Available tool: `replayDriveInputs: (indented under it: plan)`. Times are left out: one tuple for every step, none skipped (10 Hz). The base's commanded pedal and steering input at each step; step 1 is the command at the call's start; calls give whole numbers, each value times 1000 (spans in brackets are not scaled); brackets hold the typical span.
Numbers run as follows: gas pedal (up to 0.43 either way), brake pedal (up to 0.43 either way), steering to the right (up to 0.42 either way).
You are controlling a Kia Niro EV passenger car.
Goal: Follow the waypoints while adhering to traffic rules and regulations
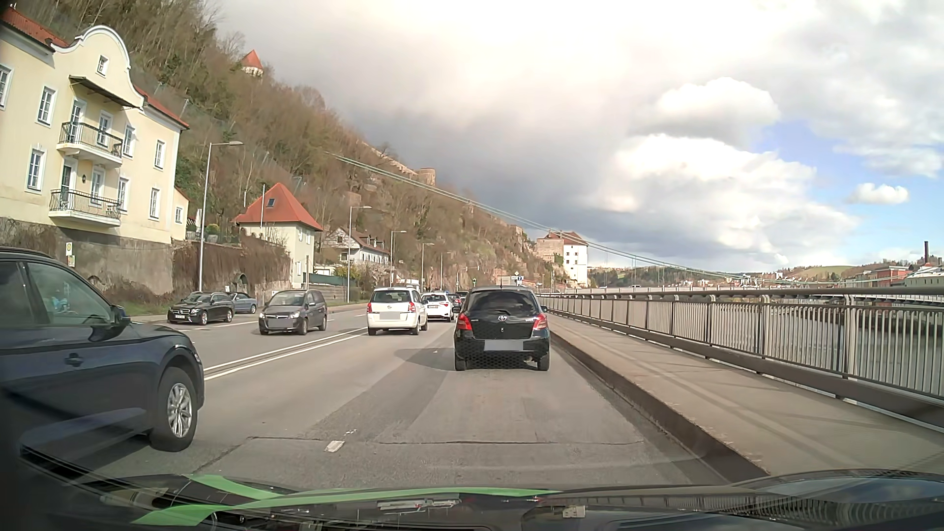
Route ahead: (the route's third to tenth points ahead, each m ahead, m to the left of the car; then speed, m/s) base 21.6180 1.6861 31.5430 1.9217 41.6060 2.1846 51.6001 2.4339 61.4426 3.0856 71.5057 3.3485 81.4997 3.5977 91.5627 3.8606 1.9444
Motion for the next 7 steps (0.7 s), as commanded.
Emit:
replayDriveInputs:
  plan:
    - [150, 0, 4]
    - [150, 0, 4]
    - [157, 0, 4]
    - [157, 0, 4]
    - [157, 0, 4]
    - [157, 0, 4]
    - [157, 0, 2]
